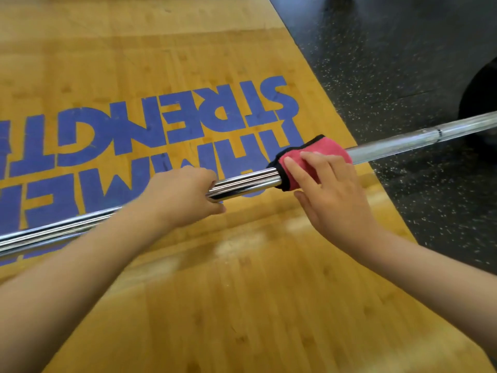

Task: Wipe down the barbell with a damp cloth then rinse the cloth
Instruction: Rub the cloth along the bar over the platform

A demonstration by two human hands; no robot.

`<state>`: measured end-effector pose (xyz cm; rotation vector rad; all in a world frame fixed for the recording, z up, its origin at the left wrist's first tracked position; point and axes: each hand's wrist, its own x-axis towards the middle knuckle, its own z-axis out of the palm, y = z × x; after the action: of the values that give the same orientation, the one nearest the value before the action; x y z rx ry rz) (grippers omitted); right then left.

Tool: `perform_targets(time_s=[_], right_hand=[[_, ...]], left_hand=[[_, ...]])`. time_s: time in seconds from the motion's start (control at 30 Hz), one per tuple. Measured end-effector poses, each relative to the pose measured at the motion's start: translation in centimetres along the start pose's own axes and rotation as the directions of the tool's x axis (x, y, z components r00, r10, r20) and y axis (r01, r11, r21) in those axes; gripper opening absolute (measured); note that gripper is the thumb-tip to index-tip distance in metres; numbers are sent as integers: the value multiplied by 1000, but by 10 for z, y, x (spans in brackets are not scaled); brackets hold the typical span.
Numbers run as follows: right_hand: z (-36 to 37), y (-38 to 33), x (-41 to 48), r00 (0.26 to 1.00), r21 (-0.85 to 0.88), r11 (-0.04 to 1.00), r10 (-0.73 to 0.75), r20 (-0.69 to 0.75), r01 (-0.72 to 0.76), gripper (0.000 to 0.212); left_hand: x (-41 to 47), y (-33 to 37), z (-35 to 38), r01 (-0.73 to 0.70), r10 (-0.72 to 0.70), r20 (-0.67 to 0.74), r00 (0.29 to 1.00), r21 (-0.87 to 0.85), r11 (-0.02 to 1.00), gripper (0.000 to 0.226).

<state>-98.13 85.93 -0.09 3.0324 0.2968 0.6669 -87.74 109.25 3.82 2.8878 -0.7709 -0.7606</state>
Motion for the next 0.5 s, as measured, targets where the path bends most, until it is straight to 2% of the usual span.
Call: perform_targets(time_s=[0.03,0.07,0.13,0.23,0.4,0.47,0.5], right_hand=[[1,-3,3,1000,14,1000,-11,-27,11,48],[4,-6,7,998,33,999,-28,-55,30,47],[12,-19,17,990,69,993,-84,-114,92,47],[26,-51,31,967,112,974,-176,-182,198,44],[31,-48,36,945,105,956,-250,-210,276,42],[32,-29,30,949,111,953,-259,-178,281,40],[31,-17,27,954,101,958,-250,-163,268,39]], left_hand=[[-8,4,10,8,18,-219,976,115,993,32],[-15,6,22,-3,81,-397,914,192,981,32],[-21,6,38,-21,172,-518,838,285,958,34],[-15,0,43,40,148,-574,806,301,953,35],[-10,0,39,8,146,-553,820,266,964,36],[-8,0,36,-2,168,-511,843,310,951,37],[-8,1,32,12,138,-451,882,313,950,35]])
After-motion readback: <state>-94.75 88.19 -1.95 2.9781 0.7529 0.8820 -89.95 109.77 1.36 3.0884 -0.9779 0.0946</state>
